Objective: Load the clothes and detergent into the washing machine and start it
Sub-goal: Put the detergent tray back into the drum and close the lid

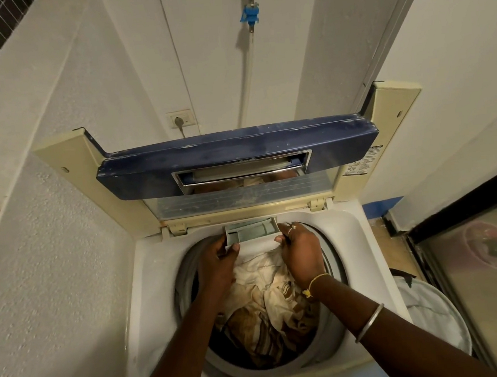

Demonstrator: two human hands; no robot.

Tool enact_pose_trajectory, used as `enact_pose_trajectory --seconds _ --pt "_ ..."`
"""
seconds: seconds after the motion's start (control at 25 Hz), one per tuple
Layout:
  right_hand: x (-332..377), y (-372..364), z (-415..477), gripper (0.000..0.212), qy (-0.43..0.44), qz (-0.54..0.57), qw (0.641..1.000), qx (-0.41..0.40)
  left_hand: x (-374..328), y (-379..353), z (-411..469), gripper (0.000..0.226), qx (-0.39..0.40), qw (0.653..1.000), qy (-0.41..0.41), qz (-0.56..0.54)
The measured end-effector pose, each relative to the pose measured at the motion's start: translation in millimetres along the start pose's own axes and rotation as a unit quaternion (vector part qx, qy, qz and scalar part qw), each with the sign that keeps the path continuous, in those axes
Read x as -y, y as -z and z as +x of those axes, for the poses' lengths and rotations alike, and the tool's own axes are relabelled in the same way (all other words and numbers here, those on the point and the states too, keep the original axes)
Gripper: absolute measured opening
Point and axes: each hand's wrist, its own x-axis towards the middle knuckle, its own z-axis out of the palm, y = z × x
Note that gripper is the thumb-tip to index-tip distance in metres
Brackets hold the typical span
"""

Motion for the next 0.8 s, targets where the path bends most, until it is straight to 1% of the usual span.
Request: enact_pose_trajectory --seconds 0.08,0.12,0.2,0.24,0.36,0.52,0.68,0.8 --pt "-1.1 0.0 7.3 0.019 -0.009 -0.01 1.0 0.015 1.9 -1.7 1.3 0.036 0.007 1.0 -0.001 0.001" --pt "-4.8 0.3 8.4 0.02 -0.005 -0.012 0.999 0.029 4.8 -1.4 -2.1 0.041 0.019 1.0 -0.01 0.007" --pt "-11.7 -0.9 9.8 0.025 0.002 -0.014 0.999 0.04 11.3 -0.6 -5.3 0.053 0.02 1.0 -0.015 0.018" --pt "-12.6 -1.4 10.7 0.025 -0.001 -0.016 0.999 0.042 11.6 -2.6 -6.5 0.056 0.015 1.0 -0.013 0.02" --pt "-13.0 -4.0 11.4 0.018 -0.005 -0.011 0.999 0.036 6.1 -10.3 -11.7 0.055 -0.01 1.0 -0.011 0.002" --pt "-16.3 -5.8 7.6 0.018 -0.008 -0.006 0.999 0.031 3.0 -13.2 -12.0 0.053 -0.016 1.0 -0.009 -0.003" --pt "-11.4 -7.5 1.9 0.029 0.011 0.008 1.0 0.02 1.0 -8.1 -3.8 0.059 0.0 1.0 -0.024 -0.009" --pt "-8.5 -7.5 0.3 0.032 0.009 0.011 1.0 0.009 2.3 -5.6 -3.5 0.055 0.004 1.0 -0.017 0.003"
